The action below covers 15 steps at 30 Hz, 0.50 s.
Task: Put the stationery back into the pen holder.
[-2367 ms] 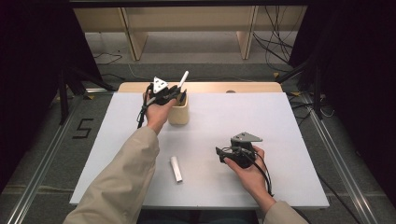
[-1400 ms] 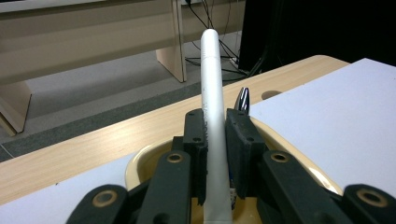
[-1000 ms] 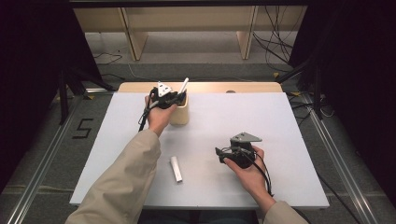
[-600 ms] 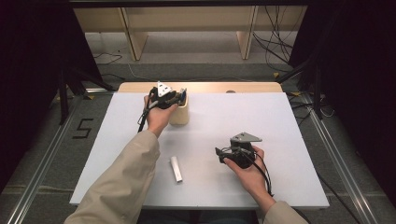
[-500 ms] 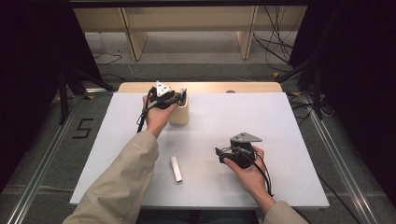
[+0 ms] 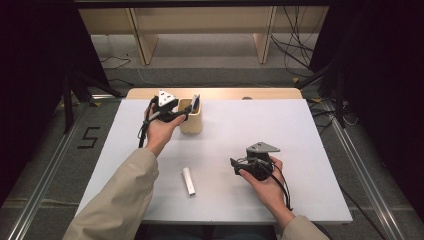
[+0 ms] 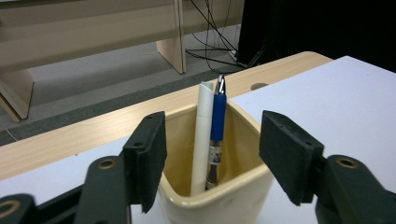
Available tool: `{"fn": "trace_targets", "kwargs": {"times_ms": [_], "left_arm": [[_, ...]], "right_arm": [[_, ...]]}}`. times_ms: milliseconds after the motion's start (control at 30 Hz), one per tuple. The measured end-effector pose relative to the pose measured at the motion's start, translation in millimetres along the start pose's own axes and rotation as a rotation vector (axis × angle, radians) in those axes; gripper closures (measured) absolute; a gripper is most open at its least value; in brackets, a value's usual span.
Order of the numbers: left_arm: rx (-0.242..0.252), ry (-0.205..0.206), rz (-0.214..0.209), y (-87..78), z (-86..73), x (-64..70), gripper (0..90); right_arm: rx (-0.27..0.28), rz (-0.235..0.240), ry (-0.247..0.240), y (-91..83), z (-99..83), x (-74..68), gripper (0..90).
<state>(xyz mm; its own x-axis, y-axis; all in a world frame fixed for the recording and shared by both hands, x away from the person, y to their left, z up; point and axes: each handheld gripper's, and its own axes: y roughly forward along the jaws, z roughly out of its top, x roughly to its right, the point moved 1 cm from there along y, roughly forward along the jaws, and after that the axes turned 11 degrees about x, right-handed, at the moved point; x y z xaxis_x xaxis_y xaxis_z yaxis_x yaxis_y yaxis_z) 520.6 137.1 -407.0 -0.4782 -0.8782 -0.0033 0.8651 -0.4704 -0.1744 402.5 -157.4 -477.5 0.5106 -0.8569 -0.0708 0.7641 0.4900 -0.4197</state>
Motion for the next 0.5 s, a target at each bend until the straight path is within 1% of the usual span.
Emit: {"fn": "trace_targets", "kwargs": {"times_ms": [100,200,267,433,500], "left_arm": [[0.0,-0.003,-0.009,-7.5,0.1,2.0,37.6],[-0.014,-0.025,0.003,-14.5,-1.1,4.4,33.9],[-0.023,-0.035,-0.001,-18.3,-2.2,6.2,31.5],[-0.024,-0.036,-0.012,-27.0,-4.8,10.1,30.4],[-0.032,-0.035,-0.013,-30.3,-5.9,12.0,30.2]], "right_arm": [[0.0,0.0,0.001,0.0,0.0,-0.2,30.7],[-0.004,0.002,0.001,0.1,-0.2,-0.3,30.7],[-0.005,0.002,0.001,0.4,-0.3,-0.4,30.7],[-0.006,0.004,-0.002,0.6,-0.4,-1.2,30.7],[-0.008,0.004,-0.001,0.9,-0.6,-1.7,30.6]]}}
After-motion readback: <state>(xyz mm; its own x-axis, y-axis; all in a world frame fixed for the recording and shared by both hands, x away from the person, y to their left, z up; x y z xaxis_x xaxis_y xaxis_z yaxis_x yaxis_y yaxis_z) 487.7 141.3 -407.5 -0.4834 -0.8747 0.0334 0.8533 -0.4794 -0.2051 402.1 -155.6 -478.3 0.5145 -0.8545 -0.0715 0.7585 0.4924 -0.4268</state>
